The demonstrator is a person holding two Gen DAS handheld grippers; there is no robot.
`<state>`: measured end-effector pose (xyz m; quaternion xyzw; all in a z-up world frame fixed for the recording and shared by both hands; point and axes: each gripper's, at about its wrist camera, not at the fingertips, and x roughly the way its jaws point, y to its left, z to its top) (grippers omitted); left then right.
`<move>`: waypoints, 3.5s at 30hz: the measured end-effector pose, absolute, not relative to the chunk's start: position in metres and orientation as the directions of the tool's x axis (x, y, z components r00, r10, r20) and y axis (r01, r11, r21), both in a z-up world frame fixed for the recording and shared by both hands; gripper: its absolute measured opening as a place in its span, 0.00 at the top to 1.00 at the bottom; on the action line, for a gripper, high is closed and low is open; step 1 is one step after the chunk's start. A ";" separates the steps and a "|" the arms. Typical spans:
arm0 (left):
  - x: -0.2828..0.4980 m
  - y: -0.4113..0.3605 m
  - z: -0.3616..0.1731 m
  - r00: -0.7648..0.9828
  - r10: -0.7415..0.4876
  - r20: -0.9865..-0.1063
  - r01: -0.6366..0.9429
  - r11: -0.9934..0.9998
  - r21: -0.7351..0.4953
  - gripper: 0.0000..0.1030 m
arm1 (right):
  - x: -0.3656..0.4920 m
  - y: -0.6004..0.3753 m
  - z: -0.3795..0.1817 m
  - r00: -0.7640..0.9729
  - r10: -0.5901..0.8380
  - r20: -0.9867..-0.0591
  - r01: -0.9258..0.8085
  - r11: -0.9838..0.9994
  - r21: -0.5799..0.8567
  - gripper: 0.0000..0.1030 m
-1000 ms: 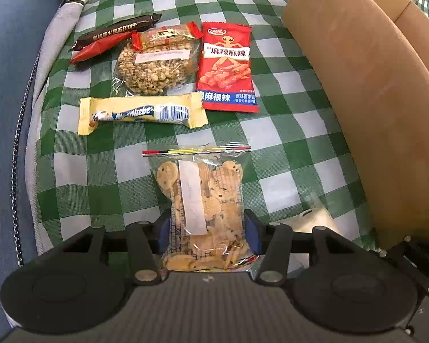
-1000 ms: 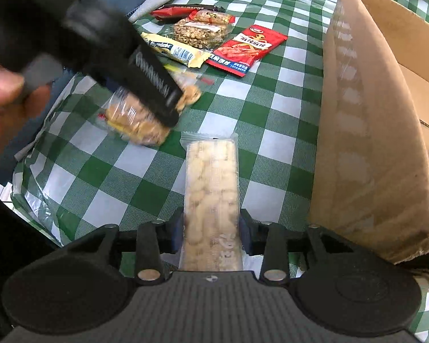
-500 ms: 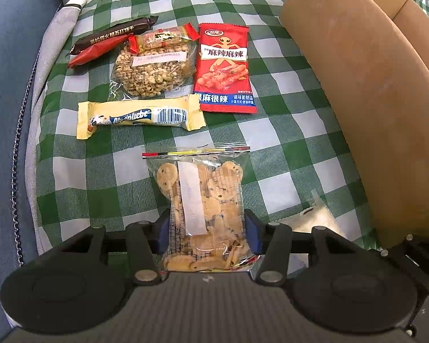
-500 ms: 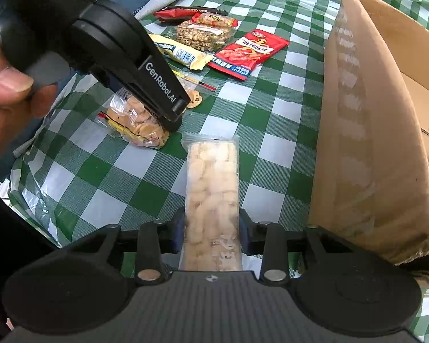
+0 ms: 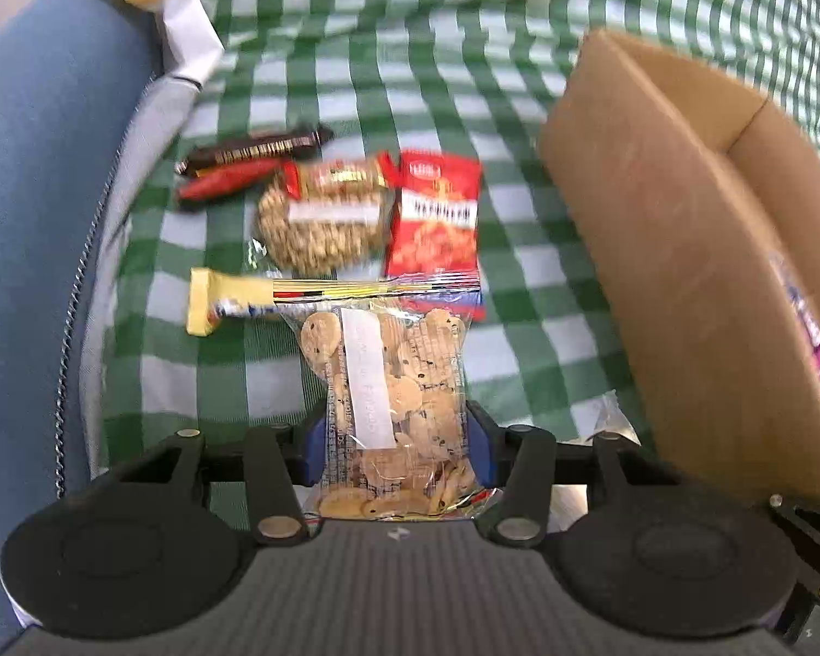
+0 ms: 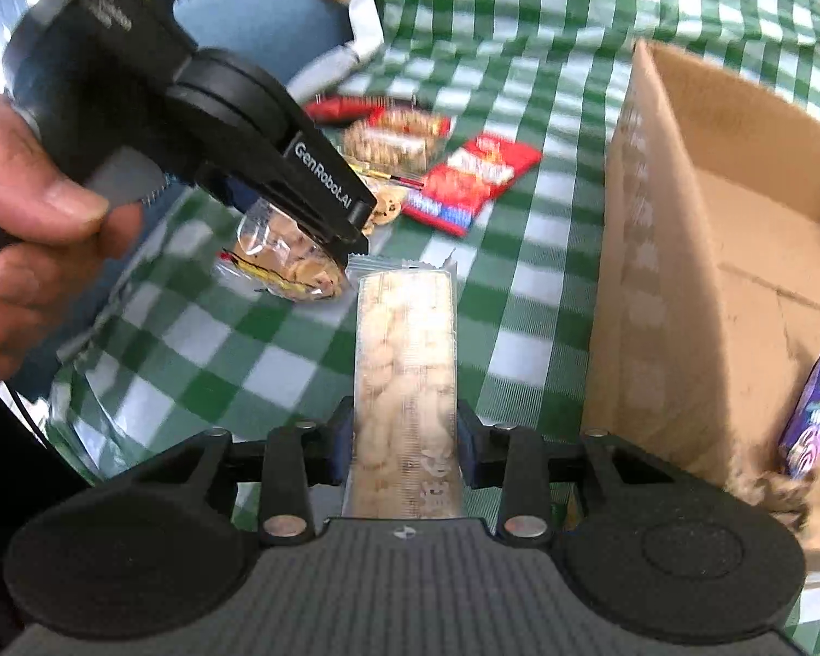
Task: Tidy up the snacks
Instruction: 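Carry both snacks over the box and open both tools to drop them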
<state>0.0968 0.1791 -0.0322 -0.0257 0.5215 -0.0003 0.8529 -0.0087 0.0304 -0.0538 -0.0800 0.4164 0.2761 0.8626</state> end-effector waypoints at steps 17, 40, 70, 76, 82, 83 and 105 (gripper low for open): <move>0.082 0.191 0.032 0.737 0.049 -0.674 -0.151 0.984 -0.094 0.47 | 0.002 0.001 0.013 0.617 0.501 -0.607 -0.507 0.843 0.179 0.63; 0.087 0.112 0.056 0.866 -0.053 -0.497 -0.034 0.986 -0.164 0.47 | 0.063 -0.158 0.026 0.849 0.249 -0.465 -0.151 0.959 0.238 0.63; 0.093 -0.031 0.024 0.854 -0.222 -0.471 0.272 0.961 0.039 0.47 | 0.067 -0.192 0.020 0.866 0.059 -0.496 0.008 0.991 0.131 0.63; 0.095 -0.027 0.023 0.849 -0.226 -0.477 0.271 0.962 0.027 0.47 | 0.067 -0.193 0.021 0.864 0.061 -0.500 0.002 0.992 0.125 0.63; 0.094 -0.030 0.023 0.847 -0.236 -0.476 0.285 0.958 0.033 0.47 | 0.067 -0.195 0.021 0.861 0.061 -0.504 0.003 0.992 0.125 0.63; 0.094 -0.030 0.023 0.847 -0.237 -0.476 0.286 0.958 0.033 0.47 | 0.067 -0.195 0.021 0.861 0.061 -0.504 0.002 0.992 0.124 0.63; 0.096 -0.033 0.021 0.844 -0.253 -0.472 0.300 0.954 0.026 0.47 | 0.064 -0.192 0.023 0.859 0.067 -0.507 -0.005 0.993 0.122 0.63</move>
